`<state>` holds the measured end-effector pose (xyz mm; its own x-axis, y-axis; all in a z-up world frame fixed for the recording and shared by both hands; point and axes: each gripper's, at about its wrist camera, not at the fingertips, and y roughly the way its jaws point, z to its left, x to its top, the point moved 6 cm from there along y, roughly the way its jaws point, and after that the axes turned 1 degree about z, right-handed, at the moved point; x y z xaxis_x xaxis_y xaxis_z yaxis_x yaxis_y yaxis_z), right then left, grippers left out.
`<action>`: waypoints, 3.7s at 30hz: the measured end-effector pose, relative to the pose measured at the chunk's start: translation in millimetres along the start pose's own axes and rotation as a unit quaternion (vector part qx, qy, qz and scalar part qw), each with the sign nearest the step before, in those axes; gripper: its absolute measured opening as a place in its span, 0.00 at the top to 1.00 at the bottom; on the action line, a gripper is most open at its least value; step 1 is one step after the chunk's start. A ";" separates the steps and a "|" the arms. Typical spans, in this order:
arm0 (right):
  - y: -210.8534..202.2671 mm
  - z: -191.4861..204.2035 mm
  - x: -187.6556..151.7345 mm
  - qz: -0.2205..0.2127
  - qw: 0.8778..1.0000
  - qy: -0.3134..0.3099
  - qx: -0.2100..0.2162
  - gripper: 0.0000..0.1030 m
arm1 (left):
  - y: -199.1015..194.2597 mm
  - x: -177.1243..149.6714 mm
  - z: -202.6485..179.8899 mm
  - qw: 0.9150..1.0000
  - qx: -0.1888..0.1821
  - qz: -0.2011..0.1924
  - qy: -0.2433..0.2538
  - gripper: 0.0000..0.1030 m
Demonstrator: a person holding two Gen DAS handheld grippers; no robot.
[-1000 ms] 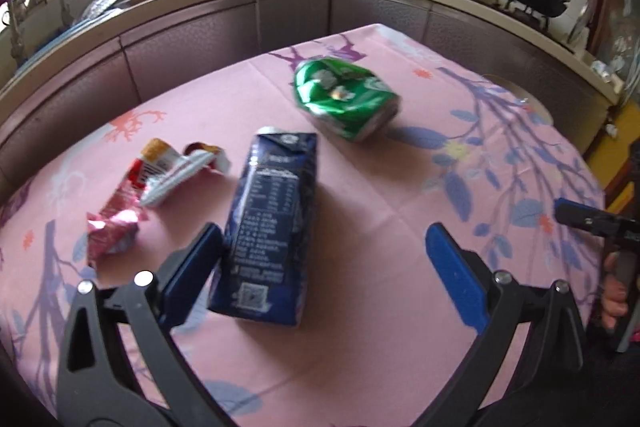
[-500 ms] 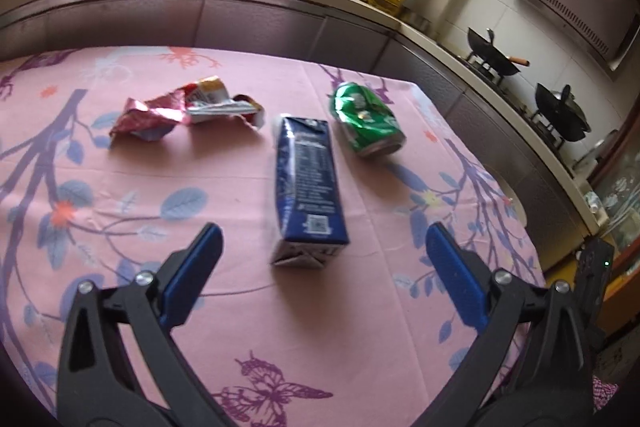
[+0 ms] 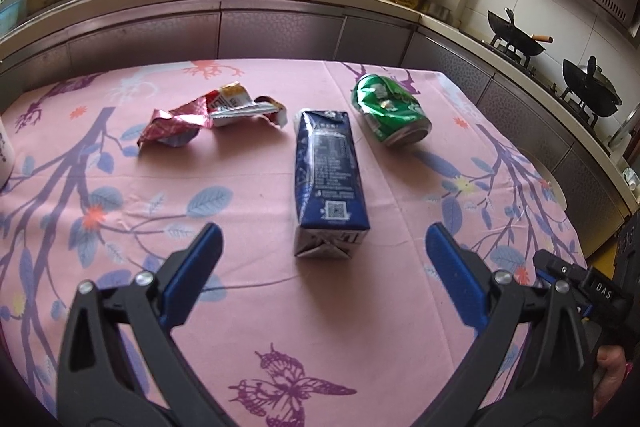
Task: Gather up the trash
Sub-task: 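Move the left gripper toward the blue milk carton, then grasp the blue milk carton with the left gripper, then grasp the red wrapper with the right gripper while the left gripper holds the carton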
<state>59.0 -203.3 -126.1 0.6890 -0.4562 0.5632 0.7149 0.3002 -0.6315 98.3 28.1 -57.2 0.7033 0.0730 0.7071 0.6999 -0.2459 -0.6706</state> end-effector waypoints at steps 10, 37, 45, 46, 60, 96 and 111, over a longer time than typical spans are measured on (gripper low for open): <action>9.6 21.9 2.8 0.050 0.998 -0.036 0.030 0.08 | -2.2 6.2 3.0 1.000 0.015 -0.003 0.000 0.06; 3.6 57.3 -5.5 0.007 0.992 -0.120 0.026 0.27 | 19.7 7.2 -14.4 0.999 0.032 0.028 0.021 0.06; 4.9 56.7 -4.7 0.010 0.993 -0.117 0.027 0.27 | 23.3 6.3 -18.0 0.999 0.033 0.031 0.026 0.06; 4.9 56.6 -4.9 0.010 0.993 -0.117 0.027 0.27 | 23.7 5.9 -17.9 0.999 0.034 0.032 0.027 0.06; 6.6 54.0 -6.5 0.013 0.993 -0.111 0.028 0.27 | 31.4 1.5 -10.3 0.998 0.039 0.033 0.024 0.06; 265.0 380.5 1.6 0.261 0.884 -0.360 0.147 0.68 | -86.9 -72.9 140.1 0.991 0.097 -0.006 -0.093 0.53; 149.0 322.0 -39.6 0.271 0.842 -0.417 0.207 0.67 | -88.1 -64.0 146.4 0.992 0.068 -0.021 -0.104 0.53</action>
<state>176.6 129.2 -70.9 0.6476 0.5379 0.5397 0.1301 0.6198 -0.7739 9.9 186.6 -76.2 0.6732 0.2813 0.6839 0.7302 -0.1068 -0.6748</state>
